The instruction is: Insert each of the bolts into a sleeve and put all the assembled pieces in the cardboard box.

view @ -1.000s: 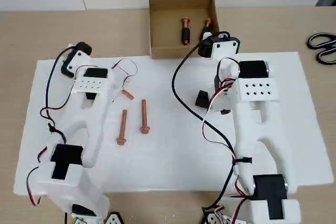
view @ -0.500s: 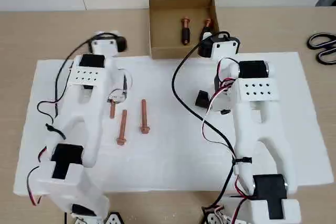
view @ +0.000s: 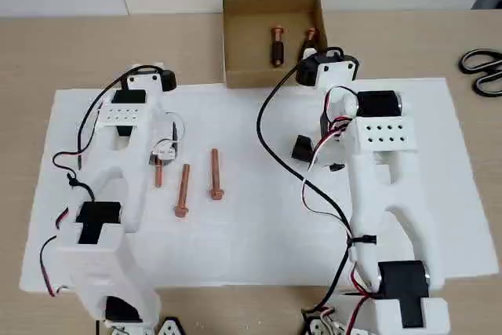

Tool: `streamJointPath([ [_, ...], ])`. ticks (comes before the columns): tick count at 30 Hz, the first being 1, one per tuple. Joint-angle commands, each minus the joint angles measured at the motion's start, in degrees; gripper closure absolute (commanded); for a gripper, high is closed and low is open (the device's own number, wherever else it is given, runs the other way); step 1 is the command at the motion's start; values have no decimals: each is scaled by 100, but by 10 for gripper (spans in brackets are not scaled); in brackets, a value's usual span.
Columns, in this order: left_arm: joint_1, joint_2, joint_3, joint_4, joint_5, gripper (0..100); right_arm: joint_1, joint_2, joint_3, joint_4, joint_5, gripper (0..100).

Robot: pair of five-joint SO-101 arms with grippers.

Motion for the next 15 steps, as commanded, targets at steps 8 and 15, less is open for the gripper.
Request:
streamJointPath([
  [8,9,-18,-136,105,-141,876,-13,-127,-9,13,-9,995],
  [15,-26,-18,-514,132,-132,882,-13,-127,-9,13,-9,995],
])
